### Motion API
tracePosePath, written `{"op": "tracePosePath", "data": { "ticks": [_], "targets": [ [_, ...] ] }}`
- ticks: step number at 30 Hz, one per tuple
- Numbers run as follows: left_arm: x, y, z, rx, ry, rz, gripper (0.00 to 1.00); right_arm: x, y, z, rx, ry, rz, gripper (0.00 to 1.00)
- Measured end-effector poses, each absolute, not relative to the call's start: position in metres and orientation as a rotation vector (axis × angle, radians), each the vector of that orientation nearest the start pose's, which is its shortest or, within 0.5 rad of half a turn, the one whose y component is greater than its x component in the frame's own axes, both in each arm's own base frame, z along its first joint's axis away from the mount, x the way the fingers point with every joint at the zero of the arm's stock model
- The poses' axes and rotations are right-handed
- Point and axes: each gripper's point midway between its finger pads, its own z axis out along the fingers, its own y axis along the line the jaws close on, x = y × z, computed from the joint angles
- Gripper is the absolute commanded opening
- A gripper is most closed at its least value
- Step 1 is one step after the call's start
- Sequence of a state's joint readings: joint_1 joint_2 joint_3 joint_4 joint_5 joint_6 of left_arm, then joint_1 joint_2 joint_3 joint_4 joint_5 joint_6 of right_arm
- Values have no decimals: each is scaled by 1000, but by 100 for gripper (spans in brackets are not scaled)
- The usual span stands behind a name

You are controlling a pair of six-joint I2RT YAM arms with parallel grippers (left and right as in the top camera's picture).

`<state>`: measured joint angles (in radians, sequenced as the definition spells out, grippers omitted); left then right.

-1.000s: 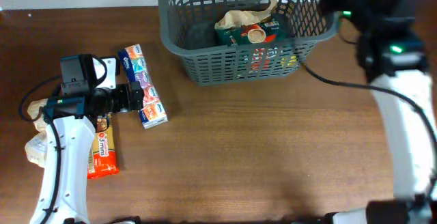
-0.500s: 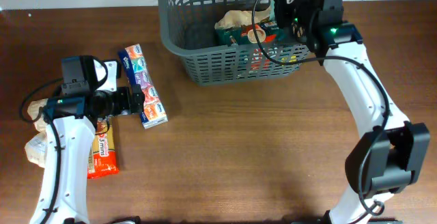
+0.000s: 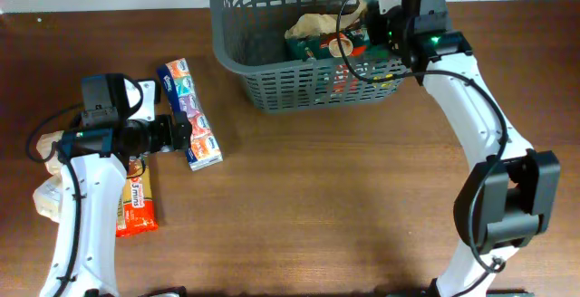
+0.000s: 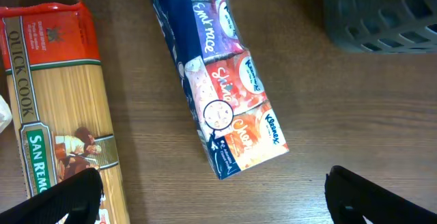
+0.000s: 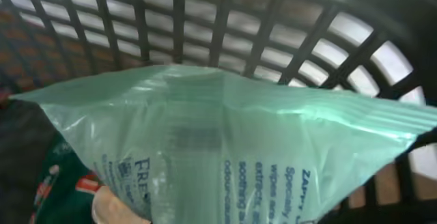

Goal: Pack container
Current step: 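Carry the wipes packet into the basket and release it, then move left gripper to the blue Kleenex tissue pack and grasp it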

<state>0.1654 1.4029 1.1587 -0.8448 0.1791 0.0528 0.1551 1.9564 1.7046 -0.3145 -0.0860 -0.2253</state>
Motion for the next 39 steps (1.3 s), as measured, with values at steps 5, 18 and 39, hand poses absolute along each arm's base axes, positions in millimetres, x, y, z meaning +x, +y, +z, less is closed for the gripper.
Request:
{"op": "tracePosePath", "data": {
  "ticks": [5,18,39],
  "targets": [
    [341,26,157,-90,2638,-165,99,567,102,221,-454,2119,46,69],
    [342,26,158,-90,2635,-164,99,558,101,348,-392,2012,61,78],
    [342,26,158,-90,2635,-164,99,395,-163,415,441,2105,-198,91]
  ]
}}
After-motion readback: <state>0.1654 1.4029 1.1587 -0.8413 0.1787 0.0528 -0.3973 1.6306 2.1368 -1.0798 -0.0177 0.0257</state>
